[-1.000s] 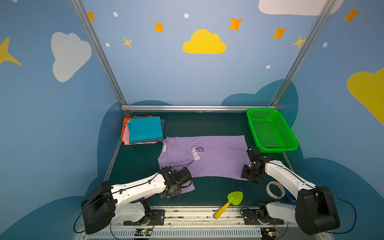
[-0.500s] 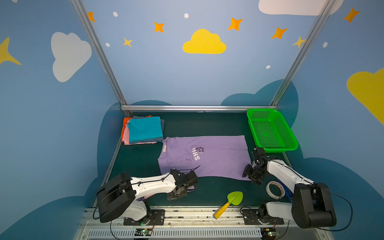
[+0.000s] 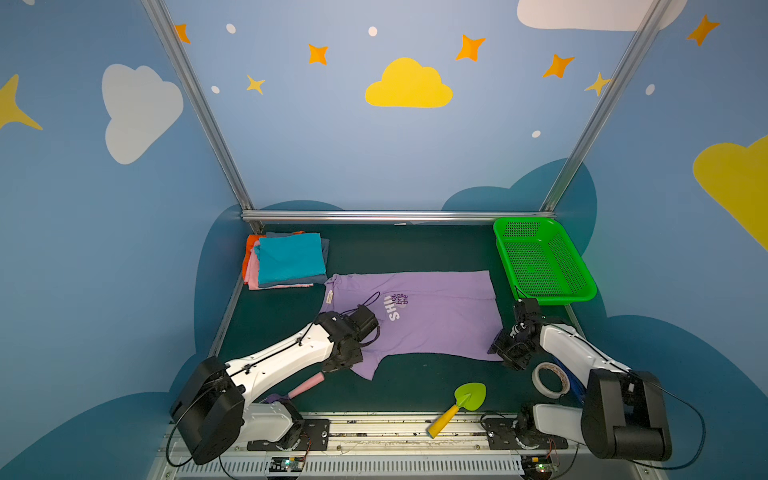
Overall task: Fold and stack the t-shirts
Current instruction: 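Fold the grasped near hem over toward the far edge with both grippers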
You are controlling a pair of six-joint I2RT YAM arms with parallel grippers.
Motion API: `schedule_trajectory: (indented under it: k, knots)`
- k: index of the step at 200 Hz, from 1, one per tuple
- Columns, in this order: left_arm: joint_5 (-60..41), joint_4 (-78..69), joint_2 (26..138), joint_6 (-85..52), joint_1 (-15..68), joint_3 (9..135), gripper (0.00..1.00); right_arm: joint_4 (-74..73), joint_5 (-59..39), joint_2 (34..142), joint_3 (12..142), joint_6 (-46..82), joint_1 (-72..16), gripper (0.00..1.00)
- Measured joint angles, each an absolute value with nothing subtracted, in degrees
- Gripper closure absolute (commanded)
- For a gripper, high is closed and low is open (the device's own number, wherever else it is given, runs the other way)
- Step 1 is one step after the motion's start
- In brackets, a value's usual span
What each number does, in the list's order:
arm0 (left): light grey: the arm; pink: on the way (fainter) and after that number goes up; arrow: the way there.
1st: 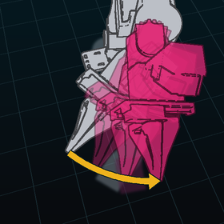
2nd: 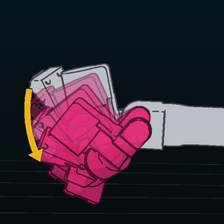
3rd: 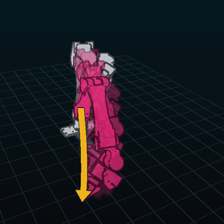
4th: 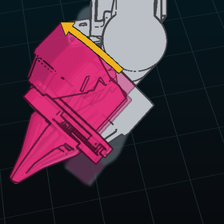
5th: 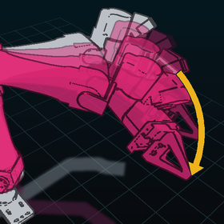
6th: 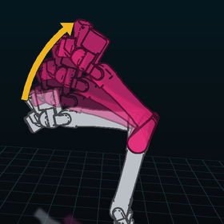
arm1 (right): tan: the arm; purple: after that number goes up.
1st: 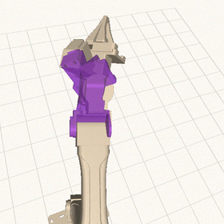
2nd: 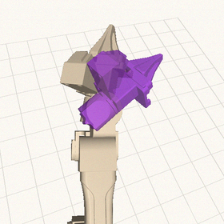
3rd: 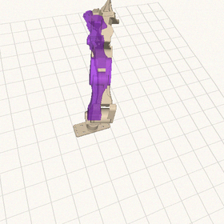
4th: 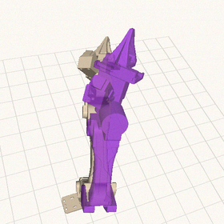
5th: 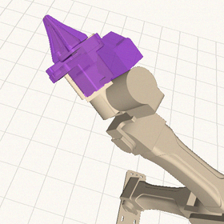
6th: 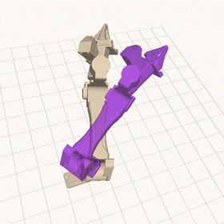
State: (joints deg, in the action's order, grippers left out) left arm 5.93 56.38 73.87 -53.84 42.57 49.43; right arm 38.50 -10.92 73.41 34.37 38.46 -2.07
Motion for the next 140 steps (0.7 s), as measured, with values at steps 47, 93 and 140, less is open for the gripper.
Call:
schedule_trajectory:
  k: [47,93,140]
  knots:
    - [5.69,57.43,73.19,-49.6,37.8,53.74,0.95,35.79,-13.58,76.05,34.63,39.0,-1.67,1.0]
    - [5.69,57.41,75.07,-44.6,30.09,60.07,0.95,36.01,-14.72,79.11,41.12,38.35,-0.82,1.0]
    - [5.63,55.83,81.17,-39.2,23.27,67.9,0.94,35.92,-14.81,84.99,52.88,37.17,-0.47,1.0]
